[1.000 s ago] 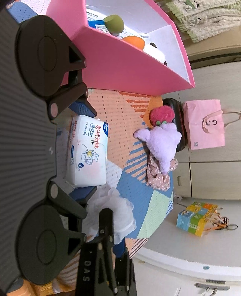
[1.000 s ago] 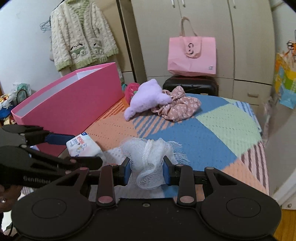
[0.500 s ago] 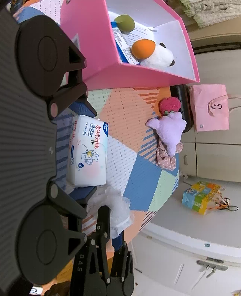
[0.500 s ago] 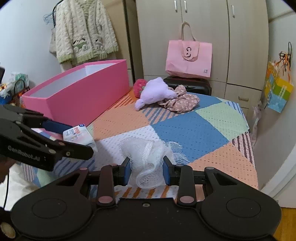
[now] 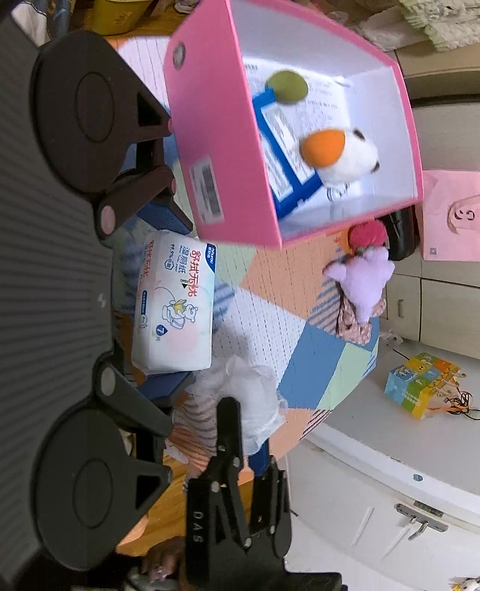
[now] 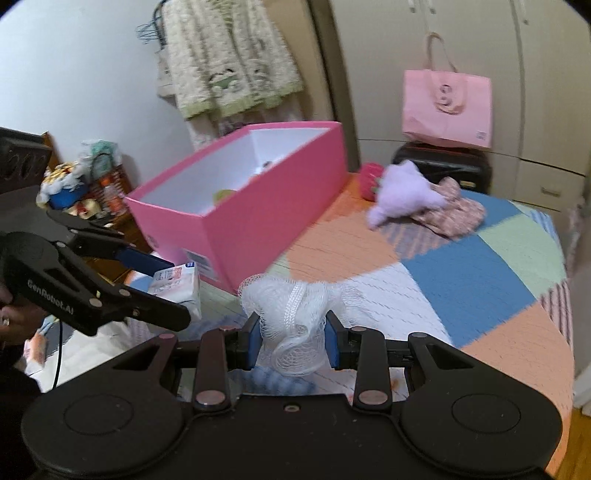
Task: Organize soft objects
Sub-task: 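Lift the wipe pack and mesh puff and carry both toward the pink box, then lower the wipe pack and mesh puff into the box and open both grippers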
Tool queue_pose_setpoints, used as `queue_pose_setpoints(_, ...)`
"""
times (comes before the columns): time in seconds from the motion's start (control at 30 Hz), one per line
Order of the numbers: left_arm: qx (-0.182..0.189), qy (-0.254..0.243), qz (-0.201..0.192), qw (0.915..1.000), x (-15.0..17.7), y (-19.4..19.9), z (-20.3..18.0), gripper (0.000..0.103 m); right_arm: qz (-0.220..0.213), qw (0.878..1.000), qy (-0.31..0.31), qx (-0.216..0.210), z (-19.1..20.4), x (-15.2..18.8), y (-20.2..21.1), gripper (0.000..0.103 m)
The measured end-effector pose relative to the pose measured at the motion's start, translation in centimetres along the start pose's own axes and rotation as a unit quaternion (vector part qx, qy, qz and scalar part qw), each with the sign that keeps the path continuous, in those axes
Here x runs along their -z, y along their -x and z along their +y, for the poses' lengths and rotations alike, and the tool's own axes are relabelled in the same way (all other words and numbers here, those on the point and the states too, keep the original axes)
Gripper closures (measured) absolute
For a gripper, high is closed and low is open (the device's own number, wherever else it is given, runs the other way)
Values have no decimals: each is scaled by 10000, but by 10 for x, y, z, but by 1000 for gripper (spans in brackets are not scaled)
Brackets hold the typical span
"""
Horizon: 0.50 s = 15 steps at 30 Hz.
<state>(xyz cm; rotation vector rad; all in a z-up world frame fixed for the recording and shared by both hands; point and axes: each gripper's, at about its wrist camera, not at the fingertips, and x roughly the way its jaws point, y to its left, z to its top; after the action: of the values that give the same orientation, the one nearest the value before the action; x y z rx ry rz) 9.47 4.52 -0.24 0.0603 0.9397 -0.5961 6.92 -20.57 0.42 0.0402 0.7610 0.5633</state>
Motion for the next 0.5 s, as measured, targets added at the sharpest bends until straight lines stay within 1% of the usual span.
queue_pose_setpoints(0.07, -29, -15, -6, 10000, -2, 14, 10, 26, 33, 9998, 104, -158, 6, -12, -1, 64)
queue_pose_setpoints(0.2, -419, -204, -248, 9986, -9, 37, 23, 26, 31, 9987, 331, -384, 21, -31, -6, 64)
queue_pose_setpoints(0.27, -522, -267, -389, 9975, -13, 46, 30, 26, 33, 9979, 375, -519, 26, -40, -12, 64)
queue_pose_setpoints(0.37, -553, -260, -537, 9967, -19, 51, 43, 26, 49, 9970, 322, -708, 29, -59, -24, 64)
queue_pose_setpoints(0.5, -536, -170, -662, 9962, -30, 49, 62, 25, -65, 9962, 384, -774, 32, -84, -37, 64)
